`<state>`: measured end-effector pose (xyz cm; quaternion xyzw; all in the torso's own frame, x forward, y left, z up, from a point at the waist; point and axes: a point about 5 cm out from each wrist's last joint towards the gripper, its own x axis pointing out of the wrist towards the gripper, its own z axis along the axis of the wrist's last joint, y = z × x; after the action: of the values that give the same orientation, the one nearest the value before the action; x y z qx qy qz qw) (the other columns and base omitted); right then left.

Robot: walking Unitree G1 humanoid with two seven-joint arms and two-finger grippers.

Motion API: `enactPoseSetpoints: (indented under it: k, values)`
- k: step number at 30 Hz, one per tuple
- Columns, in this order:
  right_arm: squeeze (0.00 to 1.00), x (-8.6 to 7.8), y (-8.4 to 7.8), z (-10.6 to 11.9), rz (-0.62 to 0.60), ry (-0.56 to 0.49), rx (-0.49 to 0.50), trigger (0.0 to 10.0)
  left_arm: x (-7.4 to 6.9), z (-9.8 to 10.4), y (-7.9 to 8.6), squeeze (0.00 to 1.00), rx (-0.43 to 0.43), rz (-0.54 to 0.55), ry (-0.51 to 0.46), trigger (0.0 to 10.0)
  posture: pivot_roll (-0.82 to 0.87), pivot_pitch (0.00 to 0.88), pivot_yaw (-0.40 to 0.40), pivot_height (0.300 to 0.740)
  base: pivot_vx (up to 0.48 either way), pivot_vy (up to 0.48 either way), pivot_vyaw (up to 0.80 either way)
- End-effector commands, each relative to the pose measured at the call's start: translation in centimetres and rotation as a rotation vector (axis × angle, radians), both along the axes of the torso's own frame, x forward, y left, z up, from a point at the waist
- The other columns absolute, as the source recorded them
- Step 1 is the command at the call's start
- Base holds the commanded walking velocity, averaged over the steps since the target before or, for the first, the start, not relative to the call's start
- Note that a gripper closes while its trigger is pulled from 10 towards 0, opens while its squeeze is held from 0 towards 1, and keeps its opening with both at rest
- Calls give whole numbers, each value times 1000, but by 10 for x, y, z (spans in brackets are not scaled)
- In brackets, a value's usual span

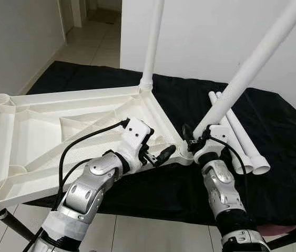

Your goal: Building children table

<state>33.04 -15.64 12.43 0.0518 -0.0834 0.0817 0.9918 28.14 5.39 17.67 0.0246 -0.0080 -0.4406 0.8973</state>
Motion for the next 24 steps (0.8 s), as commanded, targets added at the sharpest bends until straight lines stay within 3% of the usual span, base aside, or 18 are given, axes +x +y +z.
enactPoseSetpoints:
  k: [1, 6, 11, 15, 24]
  values:
    - [0, -6, -5, -23, 6, 97, -43, 10000, 0, 0, 1, 0, -1, 47, 3, 10000, 11, 0, -80, 740, 0, 0, 0]
    - [0, -12, 2, -28, 143, 75, -166, 10000, 1, 3, 3, 0, -7, 60, 0, 10000, 12, 0, -77, 740, 0, 0, 0]
    - [0, -14, 2, -32, 186, 90, -201, 10000, 0, 4, 5, 0, -9, 66, -2, 10000, 13, 0, -77, 740, 0, 0, 0]
    - [0, -14, -1, -36, 184, 116, -181, 10000, 1, 5, 6, 0, -8, 73, -3, 10000, 15, 0, -77, 740, 0, 0, 0]
    - [0, -11, -3, -52, 135, 236, -38, 10000, 1, 9, 8, 0, -9, 85, -13, 10000, 20, 0, -79, 740, 0, 0, 0]
